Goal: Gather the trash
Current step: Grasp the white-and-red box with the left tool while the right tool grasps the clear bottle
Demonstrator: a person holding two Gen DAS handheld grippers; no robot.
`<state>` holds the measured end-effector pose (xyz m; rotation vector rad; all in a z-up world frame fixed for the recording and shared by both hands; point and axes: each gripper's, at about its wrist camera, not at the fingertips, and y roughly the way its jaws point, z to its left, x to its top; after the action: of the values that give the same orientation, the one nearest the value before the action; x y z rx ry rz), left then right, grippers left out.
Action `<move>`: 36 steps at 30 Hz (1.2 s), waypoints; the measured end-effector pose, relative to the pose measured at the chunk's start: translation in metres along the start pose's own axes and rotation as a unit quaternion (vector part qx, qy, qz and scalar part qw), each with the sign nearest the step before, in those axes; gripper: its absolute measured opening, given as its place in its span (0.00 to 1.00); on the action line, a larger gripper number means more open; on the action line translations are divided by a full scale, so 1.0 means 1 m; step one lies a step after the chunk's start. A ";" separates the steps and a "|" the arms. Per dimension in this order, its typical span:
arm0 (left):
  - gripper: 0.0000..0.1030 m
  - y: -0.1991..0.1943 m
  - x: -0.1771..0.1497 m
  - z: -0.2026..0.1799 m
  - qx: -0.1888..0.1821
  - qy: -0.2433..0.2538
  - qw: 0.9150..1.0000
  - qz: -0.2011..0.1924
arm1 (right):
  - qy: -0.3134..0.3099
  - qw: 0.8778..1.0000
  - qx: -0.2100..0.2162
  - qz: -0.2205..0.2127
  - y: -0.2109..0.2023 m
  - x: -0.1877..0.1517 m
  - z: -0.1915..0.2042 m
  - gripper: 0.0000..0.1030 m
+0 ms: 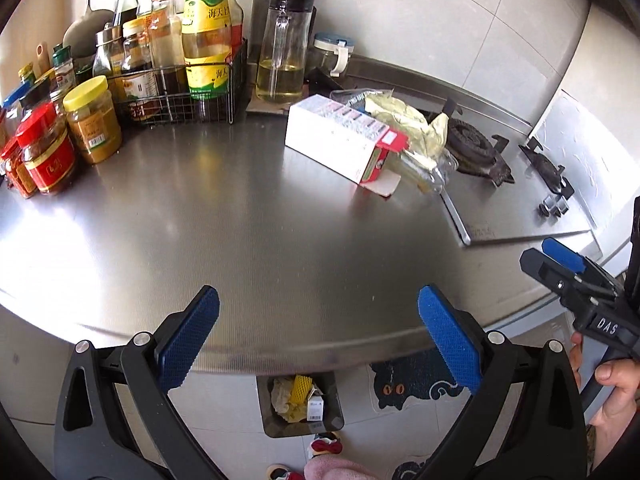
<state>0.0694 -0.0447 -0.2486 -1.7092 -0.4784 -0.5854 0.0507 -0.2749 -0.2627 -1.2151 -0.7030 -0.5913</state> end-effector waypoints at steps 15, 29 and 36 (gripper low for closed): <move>0.91 0.072 0.122 -0.022 0.044 -0.048 0.998 -0.006 | -0.100 0.994 0.027 0.025 0.091 0.058 -0.014 0.72; 0.87 0.161 0.169 -0.048 0.101 -0.068 0.992 0.026 | -0.139 0.988 0.056 0.023 0.123 0.065 -0.018 0.72; 0.84 0.177 0.164 -0.037 0.127 -0.068 0.988 0.061 | -0.151 0.986 0.068 0.031 0.139 0.070 -0.018 0.68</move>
<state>0.3008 -0.1171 -0.2784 -1.5263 -0.5180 -0.3066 0.2016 -0.2602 -0.3004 -1.2051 -0.9417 -0.3041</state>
